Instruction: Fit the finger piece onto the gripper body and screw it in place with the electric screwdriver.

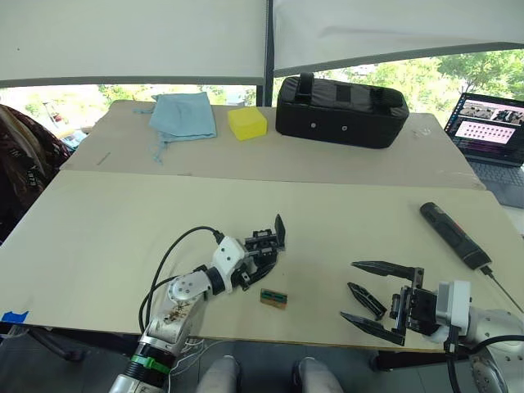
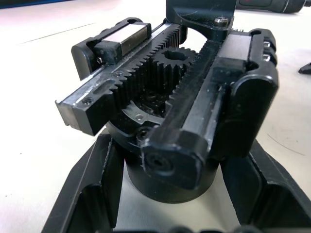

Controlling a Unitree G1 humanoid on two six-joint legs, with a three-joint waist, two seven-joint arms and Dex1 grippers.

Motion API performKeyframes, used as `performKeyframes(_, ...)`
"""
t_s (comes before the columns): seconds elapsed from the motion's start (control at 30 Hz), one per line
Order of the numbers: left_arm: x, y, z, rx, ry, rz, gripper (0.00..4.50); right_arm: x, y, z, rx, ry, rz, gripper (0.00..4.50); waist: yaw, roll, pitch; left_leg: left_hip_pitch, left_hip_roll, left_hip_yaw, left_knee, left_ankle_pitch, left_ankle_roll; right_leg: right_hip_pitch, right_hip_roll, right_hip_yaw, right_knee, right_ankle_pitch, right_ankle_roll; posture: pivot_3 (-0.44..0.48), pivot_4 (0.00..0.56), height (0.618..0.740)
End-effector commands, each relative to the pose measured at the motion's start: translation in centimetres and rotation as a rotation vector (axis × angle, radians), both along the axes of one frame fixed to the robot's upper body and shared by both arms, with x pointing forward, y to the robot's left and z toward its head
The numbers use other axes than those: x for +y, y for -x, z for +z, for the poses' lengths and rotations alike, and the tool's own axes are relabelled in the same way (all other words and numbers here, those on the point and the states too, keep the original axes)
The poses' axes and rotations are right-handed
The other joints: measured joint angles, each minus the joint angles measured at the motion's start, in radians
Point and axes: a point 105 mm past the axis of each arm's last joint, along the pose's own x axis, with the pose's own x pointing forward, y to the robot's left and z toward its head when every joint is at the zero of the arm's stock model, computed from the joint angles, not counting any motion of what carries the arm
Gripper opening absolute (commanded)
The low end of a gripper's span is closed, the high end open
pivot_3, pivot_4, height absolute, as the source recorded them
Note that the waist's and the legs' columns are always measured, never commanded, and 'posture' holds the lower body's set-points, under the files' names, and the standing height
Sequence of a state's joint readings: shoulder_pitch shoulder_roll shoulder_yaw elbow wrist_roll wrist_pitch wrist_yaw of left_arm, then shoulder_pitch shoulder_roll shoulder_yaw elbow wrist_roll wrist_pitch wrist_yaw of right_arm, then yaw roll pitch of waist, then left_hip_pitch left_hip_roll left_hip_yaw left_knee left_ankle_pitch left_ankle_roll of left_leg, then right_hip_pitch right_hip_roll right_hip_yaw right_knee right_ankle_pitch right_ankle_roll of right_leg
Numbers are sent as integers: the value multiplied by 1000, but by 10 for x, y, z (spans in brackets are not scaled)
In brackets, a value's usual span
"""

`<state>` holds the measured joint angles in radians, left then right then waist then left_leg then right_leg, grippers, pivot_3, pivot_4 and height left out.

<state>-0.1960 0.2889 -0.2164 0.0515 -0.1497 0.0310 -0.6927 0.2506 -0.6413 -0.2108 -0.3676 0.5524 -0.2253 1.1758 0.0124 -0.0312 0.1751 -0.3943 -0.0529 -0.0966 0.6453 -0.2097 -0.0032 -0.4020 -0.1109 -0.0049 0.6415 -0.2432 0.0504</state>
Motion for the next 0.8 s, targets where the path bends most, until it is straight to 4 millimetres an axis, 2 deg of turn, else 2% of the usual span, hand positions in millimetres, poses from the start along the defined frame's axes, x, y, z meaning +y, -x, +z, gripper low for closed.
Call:
performKeyframes(0.03,2,1,1,-16,-5,-5,3352,2,3,10,-59,9,8,4500,0,2,-1,0,0,0,0,0,0,0,0,0,0,0,0,0,150,740)
performKeyframes(0.13,12,1,2,4,20,19,4380,1,3,11,-60,8,-1,4500,-2,3,-2,1,0,1,0,0,0,0,0,1,0,0,1,0,150,740)
performKeyframes(0.33,32,10,2,65,-42,-91,4380,-2,3,12,-58,19,-15,4500,-3,4,-2,3,1,2,0,0,0,1,1,3,1,-1,1,0,150,740)
performKeyframes(0.5,52,4,13,53,-85,-170,4380,-6,2,14,-59,32,-23,4500,-1,4,-2,4,2,5,0,0,0,1,1,4,1,-2,3,0,150,740)
performKeyframes(0.6,54,4,16,64,-93,-276,4380,-8,1,15,-57,44,-20,4500,0,4,-2,4,2,6,0,0,0,0,1,5,1,-2,3,0,150,740)
performKeyframes(0.67,54,3,10,120,-126,-355,4380,-9,-1,15,-56,48,-18,4500,0,4,-2,4,1,7,0,0,0,1,1,5,1,-1,3,0,150,740)
performKeyframes(0.8,44,-14,14,96,-128,-438,4380,-6,0,17,-54,49,-4,4500,0,3,-2,4,1,15,0,0,1,1,1,5,1,-1,3,0,150,740)
